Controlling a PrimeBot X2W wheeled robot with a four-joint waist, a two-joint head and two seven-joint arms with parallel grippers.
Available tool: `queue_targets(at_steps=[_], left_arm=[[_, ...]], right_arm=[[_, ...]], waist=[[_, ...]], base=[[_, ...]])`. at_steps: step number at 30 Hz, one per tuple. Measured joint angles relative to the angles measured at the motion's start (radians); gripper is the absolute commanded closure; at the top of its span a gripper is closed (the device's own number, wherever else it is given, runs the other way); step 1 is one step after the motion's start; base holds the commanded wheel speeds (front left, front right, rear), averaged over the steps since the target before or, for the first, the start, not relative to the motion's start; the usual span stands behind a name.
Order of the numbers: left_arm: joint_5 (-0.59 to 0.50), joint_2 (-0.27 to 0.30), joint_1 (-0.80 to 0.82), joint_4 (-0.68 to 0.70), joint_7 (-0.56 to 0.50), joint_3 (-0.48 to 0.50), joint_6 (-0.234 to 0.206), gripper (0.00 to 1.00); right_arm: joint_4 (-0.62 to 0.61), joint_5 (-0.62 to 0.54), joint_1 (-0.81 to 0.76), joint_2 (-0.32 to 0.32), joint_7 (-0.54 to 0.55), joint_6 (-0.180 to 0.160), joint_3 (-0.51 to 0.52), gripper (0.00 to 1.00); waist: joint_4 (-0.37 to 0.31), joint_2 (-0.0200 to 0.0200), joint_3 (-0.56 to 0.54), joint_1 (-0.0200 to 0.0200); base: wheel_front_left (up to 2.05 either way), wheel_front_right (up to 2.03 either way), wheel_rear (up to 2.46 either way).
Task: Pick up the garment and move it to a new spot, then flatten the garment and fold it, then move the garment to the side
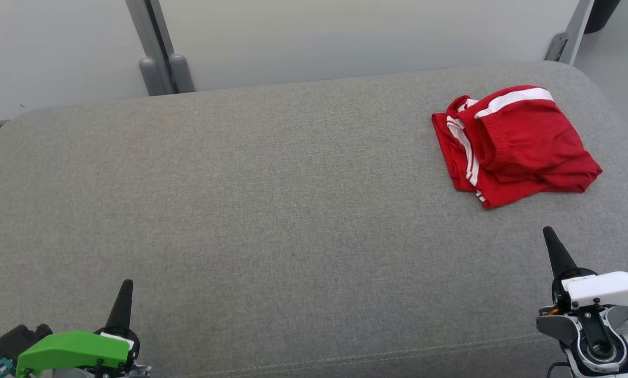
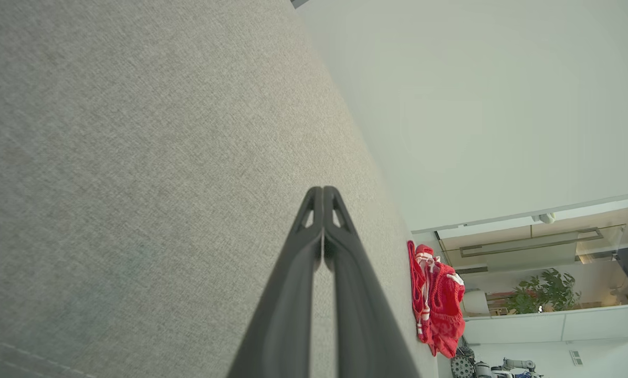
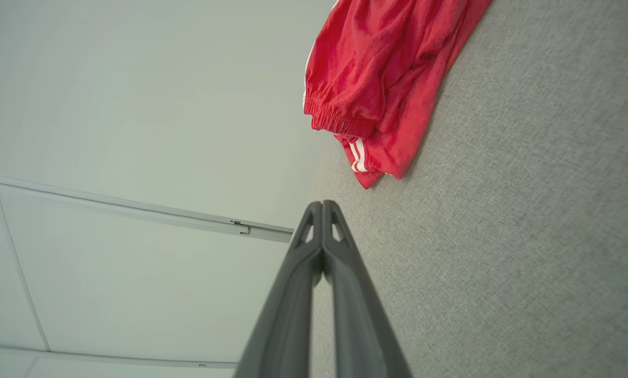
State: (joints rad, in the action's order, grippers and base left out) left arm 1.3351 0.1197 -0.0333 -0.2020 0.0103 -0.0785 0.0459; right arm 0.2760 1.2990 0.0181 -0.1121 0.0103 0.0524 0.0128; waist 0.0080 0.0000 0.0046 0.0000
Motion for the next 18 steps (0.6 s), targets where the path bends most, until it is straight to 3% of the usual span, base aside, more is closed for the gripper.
queue_targets(at_steps=[18], left_arm=[[0.202,-0.021,0.043,-0.035,-0.041,0.057,0.043,1.00]], right_arm=[[0.004,0.190,0.021,0.045,0.059,0.043,0.072,1.00]], waist=[[-0.005,0.0000,-0.001,0.0000]], base=[[0.00,0.00,0.00]])
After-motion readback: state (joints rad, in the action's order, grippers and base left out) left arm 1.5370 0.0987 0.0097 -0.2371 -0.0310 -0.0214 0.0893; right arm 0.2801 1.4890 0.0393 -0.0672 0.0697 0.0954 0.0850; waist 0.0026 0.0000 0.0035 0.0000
